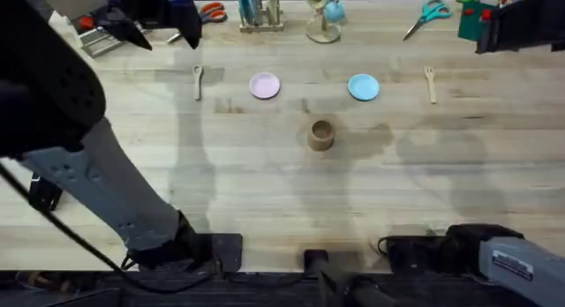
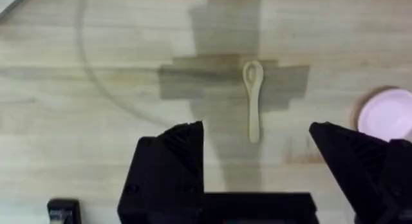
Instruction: Pick up a utensil and set it on the pink plate, then put the other utensil in the container.
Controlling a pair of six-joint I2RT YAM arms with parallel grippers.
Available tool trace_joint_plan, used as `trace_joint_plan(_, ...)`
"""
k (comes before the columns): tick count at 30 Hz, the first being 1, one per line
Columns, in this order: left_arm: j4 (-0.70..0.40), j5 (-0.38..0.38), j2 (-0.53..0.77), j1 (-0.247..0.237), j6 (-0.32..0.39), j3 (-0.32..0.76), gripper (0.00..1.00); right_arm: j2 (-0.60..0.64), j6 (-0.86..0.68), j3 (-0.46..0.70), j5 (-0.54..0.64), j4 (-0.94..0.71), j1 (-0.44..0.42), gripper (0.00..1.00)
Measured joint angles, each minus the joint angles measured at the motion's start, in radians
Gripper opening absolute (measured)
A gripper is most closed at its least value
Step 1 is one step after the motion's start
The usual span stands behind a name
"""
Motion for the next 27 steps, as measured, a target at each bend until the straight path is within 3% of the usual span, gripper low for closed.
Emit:
trace_joint_plan(9, 0.039, 0.0, 0.134, -0.042, -0.017, 0.0, 0.989, 0.0, 0.0, 0.0, 0.0, 0.0, 0.0, 0.996)
trace_joint_plan(16, 0.09, 0.0, 0.153, -0.095, -0.024, -0.037, 0.985, 0.0, 0.0, 0.0, 0.0, 0.0, 0.0, 0.995)
trace_joint_plan(22, 0.153, 0.0, 0.153, -0.096, -0.022, -0.147, 0.994, 0.0, 0.0, 0.0, 0.0, 0.0, 0.0, 0.996)
trace_joint_plan(27, 0.199, -0.004, 0.152, -0.094, -0.028, -0.152, 0.994, 0.0, 0.0, 0.0, 0.0, 0.0, 0.0, 0.996)
